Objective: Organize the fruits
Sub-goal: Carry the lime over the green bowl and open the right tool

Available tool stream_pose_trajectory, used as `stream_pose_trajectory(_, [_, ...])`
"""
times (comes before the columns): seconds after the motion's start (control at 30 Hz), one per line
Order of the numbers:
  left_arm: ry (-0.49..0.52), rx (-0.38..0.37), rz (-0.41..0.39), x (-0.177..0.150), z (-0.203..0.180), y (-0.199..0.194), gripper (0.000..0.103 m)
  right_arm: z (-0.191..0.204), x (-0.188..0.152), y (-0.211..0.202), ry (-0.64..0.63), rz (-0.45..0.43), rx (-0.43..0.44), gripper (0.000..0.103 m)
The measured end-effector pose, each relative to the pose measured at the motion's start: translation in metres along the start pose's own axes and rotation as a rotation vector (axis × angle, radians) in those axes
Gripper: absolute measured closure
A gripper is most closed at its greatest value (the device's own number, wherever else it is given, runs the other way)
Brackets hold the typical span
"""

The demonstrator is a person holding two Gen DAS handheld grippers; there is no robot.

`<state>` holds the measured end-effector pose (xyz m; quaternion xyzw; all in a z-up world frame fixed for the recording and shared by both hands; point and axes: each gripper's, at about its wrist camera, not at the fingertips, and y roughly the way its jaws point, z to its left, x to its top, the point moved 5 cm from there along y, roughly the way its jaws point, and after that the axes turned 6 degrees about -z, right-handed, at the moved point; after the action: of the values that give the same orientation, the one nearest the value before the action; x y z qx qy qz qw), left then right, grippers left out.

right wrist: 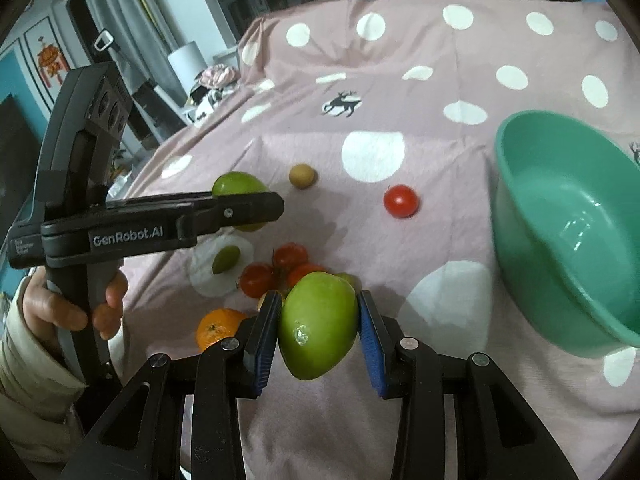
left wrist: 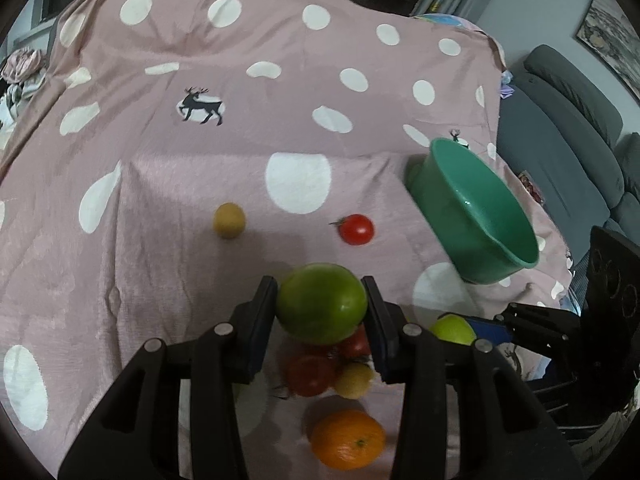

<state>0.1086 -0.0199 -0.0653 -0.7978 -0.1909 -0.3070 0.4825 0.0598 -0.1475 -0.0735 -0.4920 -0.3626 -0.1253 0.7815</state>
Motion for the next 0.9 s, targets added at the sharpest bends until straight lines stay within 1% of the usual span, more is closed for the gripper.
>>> stream_pose_trajectory(0.23, [0.059, -0.012, -0.018, 0.012, -0.034, -0.003, 0.062, -0.017, 0.010, -0.029, 0.019, -0.076, -0.029, 0.063])
stream_pose_trajectory(0.43, [0.127, -0.036, -0.031, 0.032, -0.074, 0.006, 0.062, -0.047, 0.026, -0.058, 0.043, -0.162, -0.080, 0.063])
stream_pose_trajectory(0.63, [0.182, -0.072, -0.041, 0.050, -0.112, 0.027, 0.062, -0.088, 0.040, -0.083, 0.090, -0.240, -0.161, 0.063])
stream_pose_trajectory(0.77, [0.214, -0.105, -0.036, 0.058, -0.136, 0.046, 0.062, -0.113, 0.043, -0.088, 0.116, -0.246, -0.211, 0.063])
stream_pose_trajectory(0.9, [0.241, -0.123, -0.014, 0.062, -0.154, 0.068, 0.062, -0.132, 0.040, -0.082, 0.134, -0.219, -0.240, 0.063])
